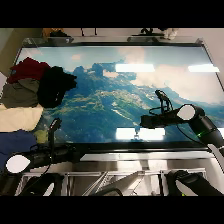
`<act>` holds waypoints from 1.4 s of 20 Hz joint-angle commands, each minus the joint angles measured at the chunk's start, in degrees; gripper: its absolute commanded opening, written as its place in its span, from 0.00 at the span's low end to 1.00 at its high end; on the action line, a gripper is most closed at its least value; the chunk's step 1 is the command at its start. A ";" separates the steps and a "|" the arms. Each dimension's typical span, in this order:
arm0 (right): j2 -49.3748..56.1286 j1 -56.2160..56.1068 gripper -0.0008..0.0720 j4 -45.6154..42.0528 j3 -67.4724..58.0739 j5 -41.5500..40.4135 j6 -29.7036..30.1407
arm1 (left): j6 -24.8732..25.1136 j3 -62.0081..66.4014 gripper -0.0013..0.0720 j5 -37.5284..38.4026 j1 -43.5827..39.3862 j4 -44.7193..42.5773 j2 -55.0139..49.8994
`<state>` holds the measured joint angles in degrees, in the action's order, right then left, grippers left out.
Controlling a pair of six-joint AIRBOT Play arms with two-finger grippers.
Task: Fold the shirts.
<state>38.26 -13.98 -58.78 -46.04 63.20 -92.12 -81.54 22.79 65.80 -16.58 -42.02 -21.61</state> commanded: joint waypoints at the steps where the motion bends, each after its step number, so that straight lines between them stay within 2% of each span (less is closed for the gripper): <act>1: -0.02 -0.04 0.04 0.02 0.02 0.02 -0.02 | 0.02 -0.02 0.04 -0.02 -0.04 0.00 0.02; 16: -0.02 -0.04 0.04 0.02 0.02 0.02 -0.02 | 0.00 -0.02 0.04 -0.46 -0.04 0.07 0.02; 18: -0.04 -0.04 0.04 0.02 0.02 0.00 -0.02 | 0.02 -0.02 0.04 -3.06 -0.02 -0.07 0.02; 22: -0.02 -0.04 0.04 0.00 0.02 -0.07 0.00 | 0.61 1.84 0.04 -13.92 0.09 -0.57 -0.02; 23: -0.02 -0.04 0.04 -0.02 0.02 -0.31 0.00 | 2.34 3.34 0.04 -16.06 0.09 -2.54 -0.20; 25: -0.02 -0.04 0.04 0.02 0.02 -0.44 -0.02 | 2.60 9.07 0.04 -15.26 1.20 -13.31 -3.02; 28: 0.09 -0.04 0.04 0.04 0.02 -3.04 -0.02 | 1.11 19.52 0.05 -14.86 8.74 -30.40 -14.47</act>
<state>38.26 -13.98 -58.76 -46.04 62.13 -92.12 -79.96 34.46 52.31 -12.91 -57.41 -28.38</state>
